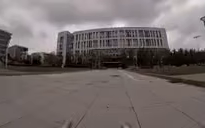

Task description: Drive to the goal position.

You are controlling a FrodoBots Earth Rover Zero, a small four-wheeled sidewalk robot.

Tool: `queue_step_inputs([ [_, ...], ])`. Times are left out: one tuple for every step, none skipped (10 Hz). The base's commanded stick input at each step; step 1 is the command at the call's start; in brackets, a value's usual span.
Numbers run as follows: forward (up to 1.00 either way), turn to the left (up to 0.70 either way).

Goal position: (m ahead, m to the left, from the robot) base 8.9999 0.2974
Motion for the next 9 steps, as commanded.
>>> queue_step_inputs([
  [1.0, -0.03],
  [1.0, -0.08],
  [1.0, -0.12],
  [1.0, -0.1],
  [1.0, -0.29],
  [1.0, -0.13],
  [1.0, 0.0],
  [1.0, 0.0],
  [1.0, 0.0],
])
